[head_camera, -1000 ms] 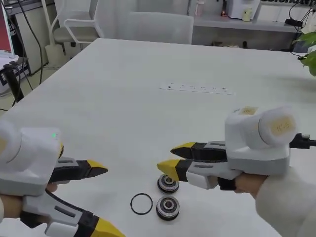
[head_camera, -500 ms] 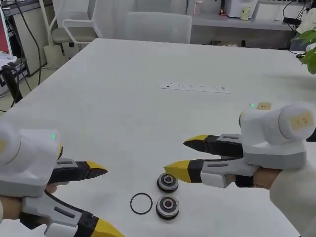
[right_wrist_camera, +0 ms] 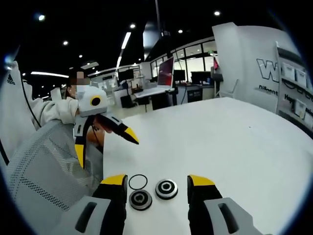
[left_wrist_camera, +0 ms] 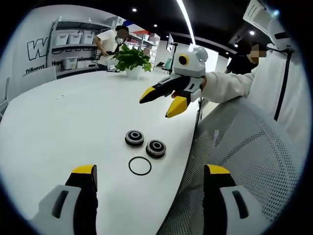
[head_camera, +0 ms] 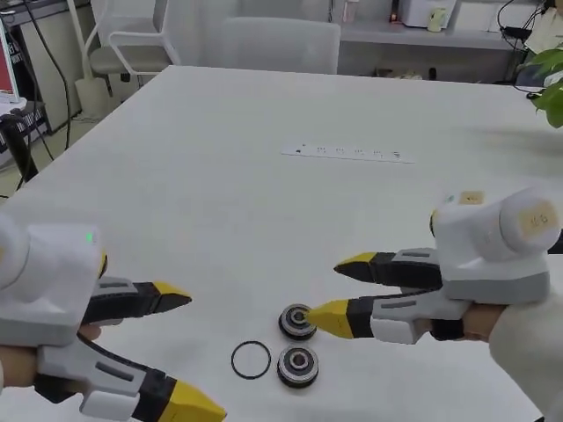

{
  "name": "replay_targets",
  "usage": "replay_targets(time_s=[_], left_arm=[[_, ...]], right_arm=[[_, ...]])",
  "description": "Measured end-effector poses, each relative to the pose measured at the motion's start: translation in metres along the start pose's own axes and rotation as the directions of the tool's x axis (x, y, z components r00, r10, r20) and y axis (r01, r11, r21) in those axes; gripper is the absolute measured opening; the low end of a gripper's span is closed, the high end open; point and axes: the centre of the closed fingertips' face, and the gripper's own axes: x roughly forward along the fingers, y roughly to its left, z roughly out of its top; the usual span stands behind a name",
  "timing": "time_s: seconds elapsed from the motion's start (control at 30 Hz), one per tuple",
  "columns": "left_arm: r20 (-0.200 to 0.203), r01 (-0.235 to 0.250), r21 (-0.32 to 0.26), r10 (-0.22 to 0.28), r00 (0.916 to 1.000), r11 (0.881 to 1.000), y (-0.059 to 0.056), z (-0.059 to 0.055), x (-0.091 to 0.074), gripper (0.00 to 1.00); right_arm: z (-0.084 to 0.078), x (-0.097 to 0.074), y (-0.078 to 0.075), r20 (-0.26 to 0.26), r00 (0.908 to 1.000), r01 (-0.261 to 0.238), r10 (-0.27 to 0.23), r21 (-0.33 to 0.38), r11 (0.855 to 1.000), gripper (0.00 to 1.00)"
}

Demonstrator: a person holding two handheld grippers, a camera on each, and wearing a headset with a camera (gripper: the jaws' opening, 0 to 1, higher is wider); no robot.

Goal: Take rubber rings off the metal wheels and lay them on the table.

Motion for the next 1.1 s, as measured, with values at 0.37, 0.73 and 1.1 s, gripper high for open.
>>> replay_targets(time_s=[0.37,0.73,1.1], left_arm=[[0.024,-0.049,0.069,0.047,0.9986,0.996,0.004,0.014,-0.003,0.78],[0.053,-0.067,0.188,0.058,0.9969,0.980,-0.003,0.041,0.007,0.71],[0.021,0.008,0.235,-0.013,0.9997,0.972,-0.021,0.048,0.025,0.66]], right_arm=[[-0.019,0.010,0.013,-0.078,0.9952,-0.060,0.060,-0.008,0.998,0.45],[-0.028,0.013,0.016,-0.114,0.9895,-0.091,0.089,-0.008,0.996,0.43],[-0.042,0.014,0.022,-0.169,0.9784,-0.123,0.119,-0.011,0.992,0.38]])
